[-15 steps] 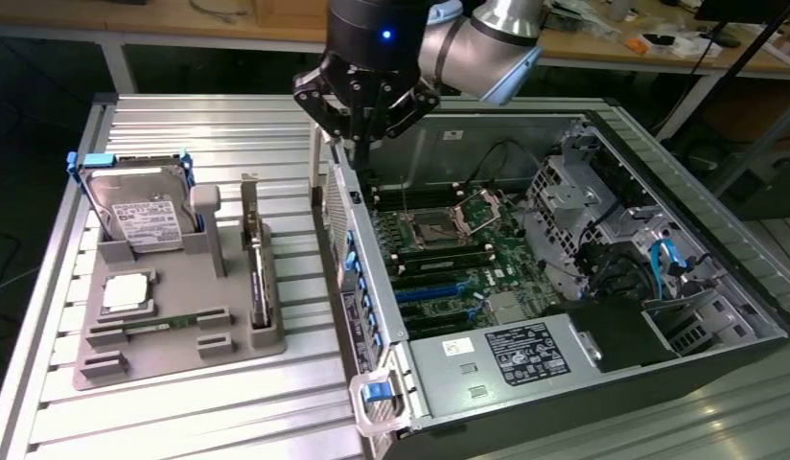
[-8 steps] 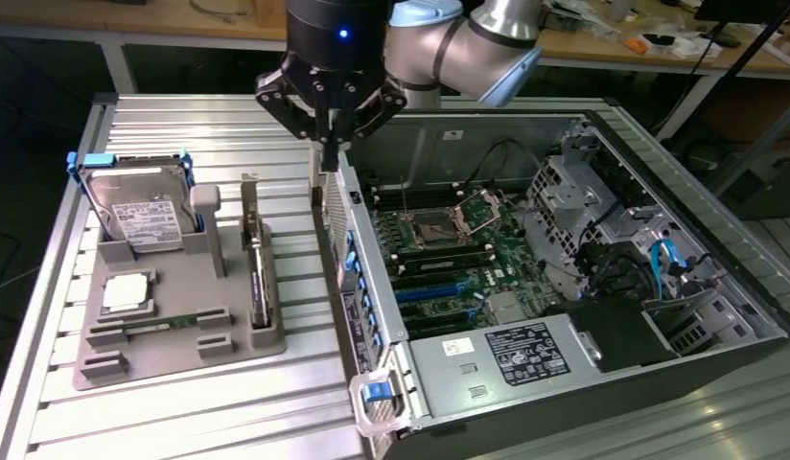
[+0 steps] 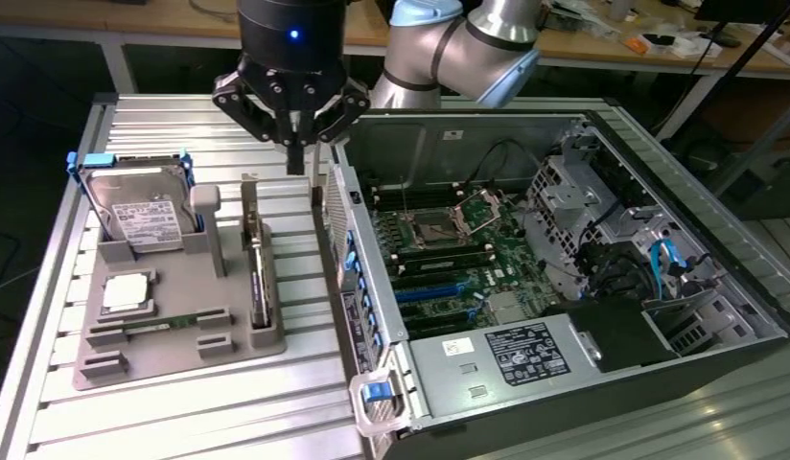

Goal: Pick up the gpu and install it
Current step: 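Reach for the gpu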

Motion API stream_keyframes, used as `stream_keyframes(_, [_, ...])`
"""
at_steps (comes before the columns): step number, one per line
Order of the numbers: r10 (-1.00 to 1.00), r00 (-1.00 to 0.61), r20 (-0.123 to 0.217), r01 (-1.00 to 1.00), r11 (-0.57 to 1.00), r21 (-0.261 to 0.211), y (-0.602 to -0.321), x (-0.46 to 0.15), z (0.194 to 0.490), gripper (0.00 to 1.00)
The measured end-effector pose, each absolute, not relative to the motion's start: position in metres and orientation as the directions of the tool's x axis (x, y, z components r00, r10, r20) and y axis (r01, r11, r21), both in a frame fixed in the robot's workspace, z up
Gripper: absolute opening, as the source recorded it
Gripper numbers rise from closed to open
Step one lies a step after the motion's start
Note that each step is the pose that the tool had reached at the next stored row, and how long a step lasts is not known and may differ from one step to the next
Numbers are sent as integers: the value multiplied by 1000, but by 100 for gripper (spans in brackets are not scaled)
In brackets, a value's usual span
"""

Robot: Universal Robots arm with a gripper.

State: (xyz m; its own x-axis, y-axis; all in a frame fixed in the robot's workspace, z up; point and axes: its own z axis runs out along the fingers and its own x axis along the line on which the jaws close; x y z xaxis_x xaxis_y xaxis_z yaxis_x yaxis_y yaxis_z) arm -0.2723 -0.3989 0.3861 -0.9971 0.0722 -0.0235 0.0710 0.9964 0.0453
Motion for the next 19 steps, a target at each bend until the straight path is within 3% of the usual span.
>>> stream_keyframes(19, [-7,-1000,-19,-8,999,46,-399,-303,380,11])
